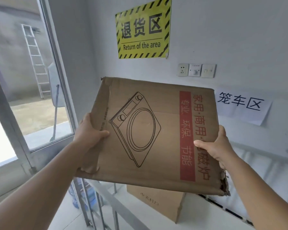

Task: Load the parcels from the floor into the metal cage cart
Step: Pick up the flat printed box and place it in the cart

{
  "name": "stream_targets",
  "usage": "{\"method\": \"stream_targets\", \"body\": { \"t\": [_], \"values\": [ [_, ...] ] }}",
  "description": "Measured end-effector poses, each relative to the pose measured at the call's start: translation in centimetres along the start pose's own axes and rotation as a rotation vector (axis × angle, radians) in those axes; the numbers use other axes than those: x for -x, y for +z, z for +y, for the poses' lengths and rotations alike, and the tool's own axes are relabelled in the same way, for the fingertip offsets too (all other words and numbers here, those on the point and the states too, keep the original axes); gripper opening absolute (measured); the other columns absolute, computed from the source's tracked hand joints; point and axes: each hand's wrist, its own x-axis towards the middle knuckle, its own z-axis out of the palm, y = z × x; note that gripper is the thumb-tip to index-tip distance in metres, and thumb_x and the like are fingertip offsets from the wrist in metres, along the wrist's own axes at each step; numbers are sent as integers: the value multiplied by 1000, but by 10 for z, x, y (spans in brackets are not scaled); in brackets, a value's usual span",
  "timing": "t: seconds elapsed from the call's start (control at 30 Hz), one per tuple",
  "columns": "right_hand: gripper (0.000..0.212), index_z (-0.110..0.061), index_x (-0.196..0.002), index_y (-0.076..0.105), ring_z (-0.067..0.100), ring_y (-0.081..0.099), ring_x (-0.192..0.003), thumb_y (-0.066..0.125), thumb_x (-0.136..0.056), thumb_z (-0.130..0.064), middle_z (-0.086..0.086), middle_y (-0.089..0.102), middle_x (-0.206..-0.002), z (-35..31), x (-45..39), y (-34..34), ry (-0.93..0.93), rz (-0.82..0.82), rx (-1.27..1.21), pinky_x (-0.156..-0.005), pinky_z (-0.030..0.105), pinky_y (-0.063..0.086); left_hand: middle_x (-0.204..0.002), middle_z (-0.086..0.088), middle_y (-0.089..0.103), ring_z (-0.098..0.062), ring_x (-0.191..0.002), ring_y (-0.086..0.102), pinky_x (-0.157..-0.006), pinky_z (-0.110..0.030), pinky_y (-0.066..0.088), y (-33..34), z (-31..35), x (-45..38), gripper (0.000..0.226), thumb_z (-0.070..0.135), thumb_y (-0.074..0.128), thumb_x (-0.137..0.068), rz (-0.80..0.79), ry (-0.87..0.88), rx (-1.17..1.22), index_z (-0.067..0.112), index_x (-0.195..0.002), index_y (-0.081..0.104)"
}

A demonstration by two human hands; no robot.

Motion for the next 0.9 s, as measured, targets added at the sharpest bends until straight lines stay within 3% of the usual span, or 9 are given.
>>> {"method": "stream_targets", "body": {
  "t": [0.3, 0.57, 0.67, 0.77, 0.9],
  "values": [
    [79, -30, -128, 33, 24, 57, -106, 86, -70, -18, 5, 54, -122, 84, -44, -65, 194, 114, 25, -85, 43, 49, -125, -10, 52, -31, -106, 54, -85, -42, 47, 151, 33, -21, 87, 28, 85, -66, -224, 43, -34, 15, -138, 37],
    [85, -30, -130, 34, 22, 60, -102, 88, -66, -17, 3, 58, -115, 150, -49, -84, 417, 262, 52, -84, 43, 51, -117, -8, 51, -31, -102, 55, -87, -47, 50, 274, 29, -36, 81, 27, 86, -65, -469, 69, -39, 14, -130, 39],
    [74, -27, -123, 38, 19, 60, -98, 86, -68, -12, 0, 61, -110, 167, -48, -87, 492, 307, 65, -79, 37, 48, -113, -9, 56, -30, -97, 58, -83, -46, 52, 316, 23, -44, 74, 26, 87, -63, -569, 50, -19, 16, -121, 43],
    [71, -27, -119, 39, 20, 60, -98, 86, -68, -13, 0, 60, -108, 187, -46, -89, 550, 348, 86, -79, 38, 48, -116, -8, 57, -31, -100, 58, -85, -50, 52, 359, 14, -47, 85, 34, 88, -58, -653, 63, -34, 17, -127, 42],
    [68, -26, -117, 38, 21, 57, -98, 85, -71, -12, 1, 58, -108, 220, -39, -97, 674, 372, 92, -78, 41, 47, -123, -9, 54, -33, -110, 53, -89, -44, 49, 405, 9, -32, 92, 36, 86, -59, -769, 57, -58, 17, -135, 39]
  ]
}}
